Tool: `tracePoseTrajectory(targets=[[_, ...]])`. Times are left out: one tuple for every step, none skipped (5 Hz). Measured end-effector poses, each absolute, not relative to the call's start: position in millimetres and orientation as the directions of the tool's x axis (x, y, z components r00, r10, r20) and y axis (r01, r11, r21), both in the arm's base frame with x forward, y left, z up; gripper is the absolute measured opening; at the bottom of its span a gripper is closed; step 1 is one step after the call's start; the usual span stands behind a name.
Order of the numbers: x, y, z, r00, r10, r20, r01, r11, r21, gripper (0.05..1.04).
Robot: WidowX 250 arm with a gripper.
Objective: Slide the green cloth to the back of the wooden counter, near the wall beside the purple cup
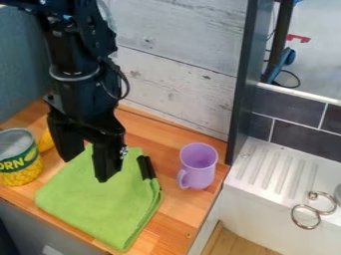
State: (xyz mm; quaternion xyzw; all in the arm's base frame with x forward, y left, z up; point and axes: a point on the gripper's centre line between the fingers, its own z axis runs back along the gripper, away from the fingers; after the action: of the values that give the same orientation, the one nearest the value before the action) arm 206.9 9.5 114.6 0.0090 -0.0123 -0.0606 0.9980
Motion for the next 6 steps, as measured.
tracePoseTrajectory(targets=[[206, 9, 111, 0.992, -0.127, 0.01, 0.127, 0.992, 0.016, 1.0], [214, 25, 99, 0.992, -0.126, 0.018, 0.126, 0.992, 0.009, 1.0], [225, 36, 91, 0.99, -0.135, 0.047, 0.133, 0.99, 0.051, 1.0], [224, 46, 61, 0.994, -0.106, 0.013, 0.106, 0.994, 0.041, 1.0], [226, 44, 35, 0.994, -0.104, -0.022, 0.105, 0.994, 0.014, 1.0], [229, 41, 16, 0.996, -0.084, -0.042, 0.085, 0.996, 0.012, 1.0]])
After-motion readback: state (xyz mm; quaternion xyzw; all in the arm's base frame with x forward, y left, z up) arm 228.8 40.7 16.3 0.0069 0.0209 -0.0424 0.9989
